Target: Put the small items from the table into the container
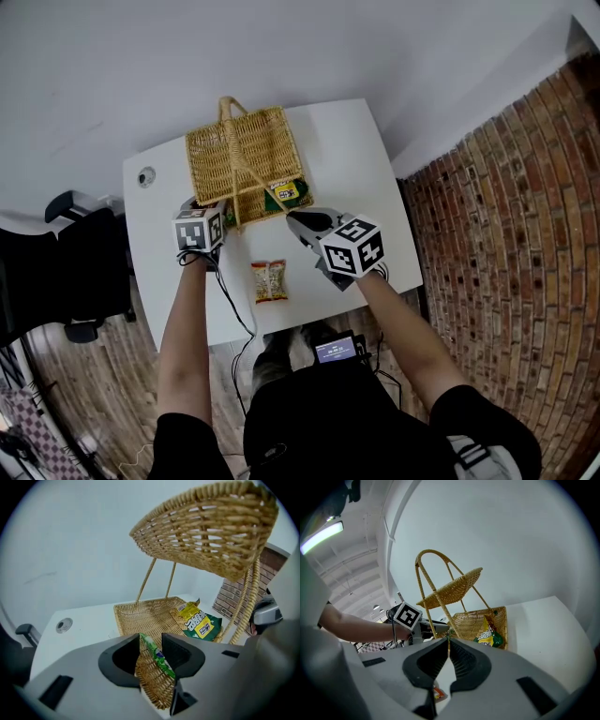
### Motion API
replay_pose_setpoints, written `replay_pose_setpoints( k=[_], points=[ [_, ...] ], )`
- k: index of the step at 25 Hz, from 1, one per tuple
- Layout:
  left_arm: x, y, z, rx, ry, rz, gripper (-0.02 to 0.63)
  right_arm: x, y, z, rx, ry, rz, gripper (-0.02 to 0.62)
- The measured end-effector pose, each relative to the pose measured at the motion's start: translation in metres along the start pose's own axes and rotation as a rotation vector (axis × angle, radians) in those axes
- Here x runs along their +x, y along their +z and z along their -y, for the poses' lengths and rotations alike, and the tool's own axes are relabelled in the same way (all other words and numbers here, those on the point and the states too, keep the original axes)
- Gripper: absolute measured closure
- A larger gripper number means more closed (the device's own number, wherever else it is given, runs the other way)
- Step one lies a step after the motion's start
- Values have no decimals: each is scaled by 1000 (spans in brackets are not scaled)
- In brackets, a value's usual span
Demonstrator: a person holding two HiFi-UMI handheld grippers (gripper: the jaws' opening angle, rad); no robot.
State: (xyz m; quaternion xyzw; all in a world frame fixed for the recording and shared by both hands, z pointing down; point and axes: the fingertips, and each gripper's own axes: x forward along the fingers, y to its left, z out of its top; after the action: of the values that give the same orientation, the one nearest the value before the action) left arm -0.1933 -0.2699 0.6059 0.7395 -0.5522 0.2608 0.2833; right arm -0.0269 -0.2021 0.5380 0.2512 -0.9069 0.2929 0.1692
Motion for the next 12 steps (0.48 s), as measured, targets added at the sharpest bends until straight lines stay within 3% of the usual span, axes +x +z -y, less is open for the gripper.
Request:
replay_pose_setpoints(
  k=[7,12],
  points=[
    [-17,2,1,-42,-54,74,463,4,3,-8,-7,13,-1,572],
    [-33,6,-1,-71,-68,140,528,7,5,-15,-16,21,0,572]
  ],
)
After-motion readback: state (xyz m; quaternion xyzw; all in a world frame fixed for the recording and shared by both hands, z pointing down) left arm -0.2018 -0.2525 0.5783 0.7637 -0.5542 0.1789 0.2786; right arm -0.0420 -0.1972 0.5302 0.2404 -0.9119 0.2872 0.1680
